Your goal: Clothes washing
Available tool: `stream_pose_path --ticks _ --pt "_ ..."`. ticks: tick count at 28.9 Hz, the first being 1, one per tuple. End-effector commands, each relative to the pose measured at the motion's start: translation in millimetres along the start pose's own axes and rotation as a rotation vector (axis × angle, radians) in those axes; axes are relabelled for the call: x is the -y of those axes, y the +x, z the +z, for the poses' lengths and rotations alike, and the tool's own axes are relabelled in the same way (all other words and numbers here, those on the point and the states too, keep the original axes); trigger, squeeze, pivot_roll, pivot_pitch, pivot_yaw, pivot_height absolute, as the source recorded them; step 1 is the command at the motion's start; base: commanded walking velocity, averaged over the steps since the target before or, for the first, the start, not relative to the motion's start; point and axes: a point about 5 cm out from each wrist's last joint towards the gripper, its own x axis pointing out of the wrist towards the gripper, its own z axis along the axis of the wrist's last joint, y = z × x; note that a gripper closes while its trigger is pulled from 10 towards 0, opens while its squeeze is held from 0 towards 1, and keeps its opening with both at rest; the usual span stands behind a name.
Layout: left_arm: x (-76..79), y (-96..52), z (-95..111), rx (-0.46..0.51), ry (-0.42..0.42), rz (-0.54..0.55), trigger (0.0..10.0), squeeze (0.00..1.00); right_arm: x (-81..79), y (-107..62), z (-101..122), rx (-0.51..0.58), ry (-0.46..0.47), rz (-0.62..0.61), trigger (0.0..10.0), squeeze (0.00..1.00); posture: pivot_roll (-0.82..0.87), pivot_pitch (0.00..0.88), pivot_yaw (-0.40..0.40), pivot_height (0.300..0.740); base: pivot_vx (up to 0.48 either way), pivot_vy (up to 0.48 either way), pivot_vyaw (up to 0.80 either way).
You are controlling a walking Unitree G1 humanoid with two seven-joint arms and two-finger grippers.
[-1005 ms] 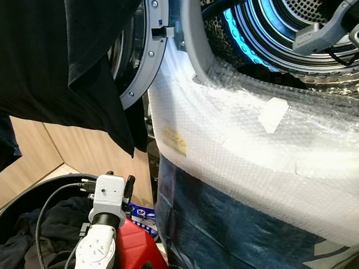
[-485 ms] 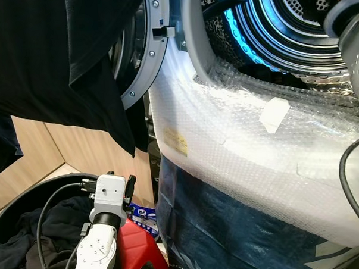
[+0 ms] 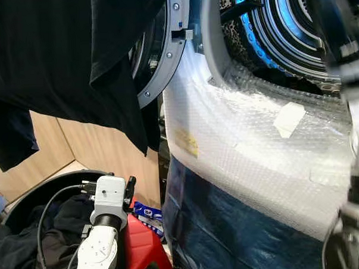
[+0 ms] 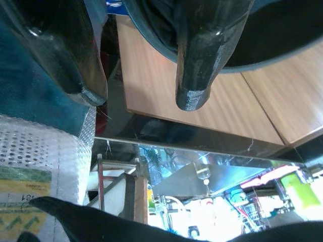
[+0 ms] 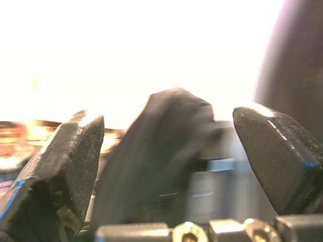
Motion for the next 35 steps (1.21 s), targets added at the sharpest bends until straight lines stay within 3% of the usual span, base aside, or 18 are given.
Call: stream_pose_path --ticks 1,3,6,7,8,9,10,12,13,14,15,16,22,23,24,25,29,35 --pt "-5.8 1.5 8.6 0.046 0.006 0.034 10.0 0.0 -25.3 10.2 3.5 0.031 0.072 0.154 10.0 0.0 -0.02 0.011 0.002 0.74 0.0 0.0 0.0" --pt "-8.5 1.7 9.0 0.051 0.019 0.046 10.0 0.0 -43.4 4.2 -13.5 -0.026 0.176 0.2 10.0 0.0 -0.02 0.011 0.002 0.74 0.0 0.0 0.0" --pt "-15.5 0.9 11.4 0.066 0.017 0.094 10.0 0.0 -72.0 -18.3 -59.3 -0.302 0.27 0.27 10.0 0.0 -0.01 0.011 -0.002 0.74 0.0 0.0 0.0" --pt "-19.0 0.8 14.4 0.08 0.009 0.123 10.0 0.0 -85.4 -34.2 -82.9 -0.44 0.329 0.278 10.0 0.0 -0.01 0.009 -0.006 0.74 0.0 0.0 0.0" --pt "-19.6 0.9 15.1 0.082 0.008 0.128 10.0 0.0 -89.7 -44.6 -93.6 -0.495 0.346 0.269 10.0 0.0 -0.01 0.009 -0.006 0.74 0.0 0.0 0.0" --pt "-21.4 1.0 17.0 0.09 0.003 0.141 10.0 0.0 -92.0 -55.3 -102.7 -0.536 0.372 0.248 10.0 0.0 0.0 0.006 -0.009 0.74 0.0 0.0 0.0" --pt "-24.3 0.6 18.9 0.094 0.005 0.151 10.0 0.0 -96.7 -83.1 -121.1 -0.613 0.449 0.169 10.0 0.0 0.0 0.004 -0.013 0.74 0.0 0.0 0.0" --pt "-25.5 -0.2 18.4 0.089 0.013 0.152 10.0 0.0 -96.9 -100.3 -131.6 -0.655 0.476 0.103 10.0 0.0 0.01 0.002 -0.018 0.74 0.0 0.0 0.0" --pt "-28.1 -1.9 15.2 0.069 0.013 0.162 10.0 0.0 -95.7 -118.8 -143.9 -0.722 0.507 0.016 10.0 0.0 0.01 0.003 -0.018 0.74 0.0 0.0 0.0" --pt "-31.1 -4.2 13.0 0.053 0.008 0.177 10.0 0.0 -95.8 -131.4 -151.5 -0.759 0.522 -0.033 10.0 0.26 0.01 0.003 -0.018 0.74 0.0 0.0 0.0" --pt "-33.0 -5.9 11.7 0.044 0.004 0.188 10.0 0.0 -97.0 -139.2 -155.6 -0.784 0.531 -0.059 10.0 0.26 0.01 0.003 -0.018 0.74 0.0 0.0 0.0" --pt "-37.9 -9.8 10.2 0.026 -0.028 0.206 10.0 0.0 -97.0 -157.9 -165.3 -0.832 0.599 -0.162 10.0 1.0 0.01 0.004 -0.02 0.74 0.0 0.0 0.0" --pt "-55.1 -15.5 10.8 -0.008 -0.12 0.308 10.0 0.0 -96.0 -219.0 -198.0 -1.027 0.558 -0.436 10.0 1.0 0.02 0.006 -0.035 0.74 0.0 0.0 0.0" --pt "-61.1 -15.8 6.5 -0.051 -0.185 0.376 10.0 0.0 -100.6 -242.6 -209.7 -1.105 0.56 -0.573 10.0 1.0 0.04 0.003 -0.045 0.74 0.0 0.0 0.0" --pt "-61.1 -15.8 6.5 -0.051 -0.185 0.376 10.0 0.0 -100.6 -242.6 -209.7 -1.105 0.56 -0.573 10.0 1.0 0.04 0.003 -0.045 0.74 0.0 0.0 0.0" --pt "-65.8 -16.3 1.7 -0.094 -0.219 0.43 10.0 0.0 -108.7 -263.3 -218.0 -1.179 0.563 -0.695 10.0 1.0 0.05 0.001 -0.047 0.74 0.0 0.0 0.0" --pt "-71.4 -20.5 -0.4 -0.13 -0.17 0.466 10.0 0.0 -127.6 -296.8 -227.7 -1.337 0.553 -0.921 10.0 1.0 0.05 0.0 -0.041 0.74 0.0 0.0 0.0" --pt "-82.7 -22.5 -6.1 -0.188 -0.303 0.544 10.0 0.0 -140.7 -321.4 -228.4 -1.415 0.469 -1.201 10.0 1.0 0.06 0.0 -0.044 0.74 0.0 0.0 0.0"
